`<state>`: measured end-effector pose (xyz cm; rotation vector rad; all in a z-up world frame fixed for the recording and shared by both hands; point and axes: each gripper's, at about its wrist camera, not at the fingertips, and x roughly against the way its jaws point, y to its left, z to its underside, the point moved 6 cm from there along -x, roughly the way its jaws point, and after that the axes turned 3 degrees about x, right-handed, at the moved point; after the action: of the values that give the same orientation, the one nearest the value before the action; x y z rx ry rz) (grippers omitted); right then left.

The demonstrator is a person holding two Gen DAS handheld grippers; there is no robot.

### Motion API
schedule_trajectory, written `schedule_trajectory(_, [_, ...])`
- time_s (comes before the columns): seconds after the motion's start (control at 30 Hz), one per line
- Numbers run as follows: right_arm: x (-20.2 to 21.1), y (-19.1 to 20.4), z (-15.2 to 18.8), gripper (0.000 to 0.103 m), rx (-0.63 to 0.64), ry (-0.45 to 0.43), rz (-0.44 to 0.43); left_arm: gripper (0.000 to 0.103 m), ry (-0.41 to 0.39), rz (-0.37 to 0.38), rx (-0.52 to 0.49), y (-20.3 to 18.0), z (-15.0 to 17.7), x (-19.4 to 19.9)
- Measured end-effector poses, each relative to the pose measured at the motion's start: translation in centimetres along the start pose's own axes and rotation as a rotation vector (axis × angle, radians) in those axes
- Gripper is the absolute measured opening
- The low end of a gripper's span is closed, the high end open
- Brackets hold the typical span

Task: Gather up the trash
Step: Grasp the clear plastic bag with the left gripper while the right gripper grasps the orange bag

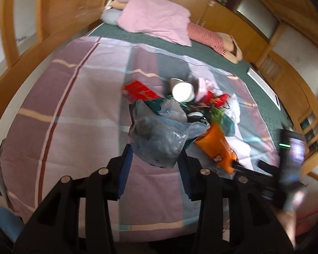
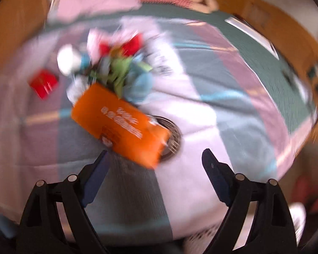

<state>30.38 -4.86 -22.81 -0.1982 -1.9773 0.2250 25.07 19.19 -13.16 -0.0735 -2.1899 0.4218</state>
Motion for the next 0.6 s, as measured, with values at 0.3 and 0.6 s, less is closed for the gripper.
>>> schedule_trajectory(0.3, [-3.9,5.3,-2.0,0.059,0.254,-0.047,0.15,0.044,0.004,0.025,0.059,2.1,-0.6,0.9])
schedule_trajectory(0.6, [0.9,6.1,-2.5,0.046,0.125,-0.123,-0.105,0.044,-0.007,0.011,0.092,3.1,-0.6,1.0])
